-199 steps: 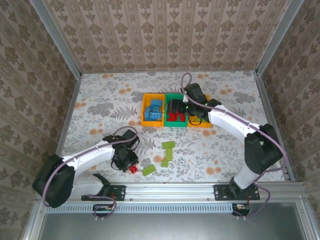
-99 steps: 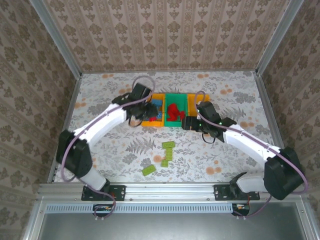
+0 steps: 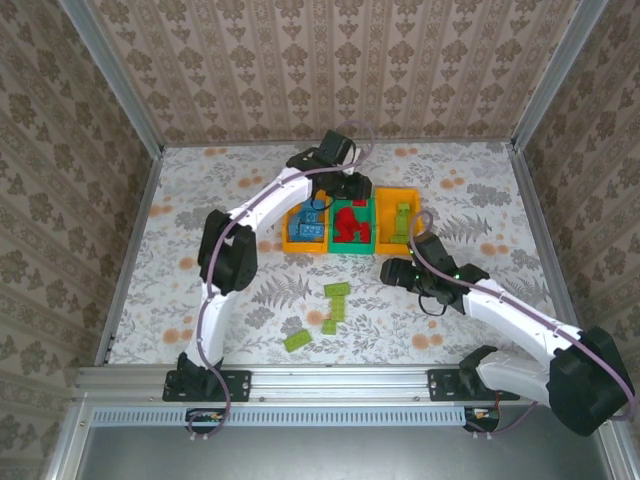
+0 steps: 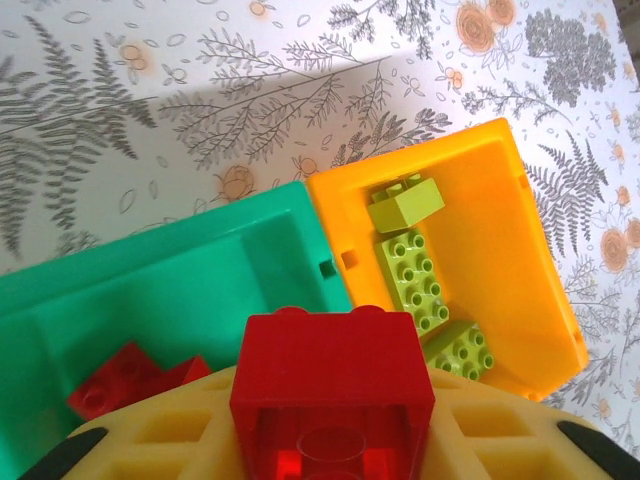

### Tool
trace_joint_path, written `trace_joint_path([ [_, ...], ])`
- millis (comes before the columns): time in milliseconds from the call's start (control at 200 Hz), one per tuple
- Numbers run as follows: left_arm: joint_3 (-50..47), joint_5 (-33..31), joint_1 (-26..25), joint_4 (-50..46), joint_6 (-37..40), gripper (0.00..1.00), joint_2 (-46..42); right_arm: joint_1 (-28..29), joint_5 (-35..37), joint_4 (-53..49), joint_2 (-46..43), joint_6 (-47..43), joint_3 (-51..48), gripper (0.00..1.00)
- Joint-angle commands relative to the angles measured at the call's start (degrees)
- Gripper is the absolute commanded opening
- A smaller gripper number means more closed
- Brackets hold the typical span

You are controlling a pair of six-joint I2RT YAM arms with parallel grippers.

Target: Sort the legos into containers by color

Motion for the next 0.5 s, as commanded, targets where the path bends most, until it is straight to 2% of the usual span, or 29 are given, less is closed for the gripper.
trace_joint_path([
  [0, 3.0, 3.5, 0.5, -1.8, 1.5, 0.42, 1.1, 0.3, 1.5, -2.5, -2.6, 1.9, -0.7, 0.79],
  [145, 2.8, 3.5, 0.8, -1.7, -0.4, 0.52, 1.8, 1.4, 1.0, -2.3, -3.2, 1.0, -0.5, 0.75],
  [200, 2.4, 3.4, 0.8, -1.7, -0.8, 0.61, 1.6, 2.9, 1.6, -2.6, -2.7, -0.3, 0.0, 0.75],
  [285, 1.5, 3.2, 0.8, -1.3, -1.5, 0.69, 0.3, 5.9, 2.8, -2.9, -1.1, -2.2, 1.3, 0.75],
  [340, 0.1, 2.5, 0.8, -0.6, -1.8, 0.82, -1.1, 8.0, 3.2, -3.3, 0.6, -2.8, 2.4, 0.75],
  [355, -0.3, 2.4, 0.8, -0.4, -2.0, 0.88, -1.4, 8.5, 3.3, -3.5, 1.2, -2.9, 2.7, 0.75],
  [370, -0.7, 2.1, 0.7, -0.1, -2.0, 0.98, -2.0, 9.2, 3.6, -3.6, 1.8, -2.9, 3.1, 0.75],
  [380, -1.0, 2.0, 0.7, 0.1, -2.1, 0.99, -2.4, 9.6, 3.7, -3.8, 2.1, -2.9, 3.3, 0.75],
  [495, -5.9, 0.0, 0.7, 3.1, -2.2, 1.00, -7.8, 14.0, 5.9, -4.9, 6.9, -0.3, 6.4, 0.76],
])
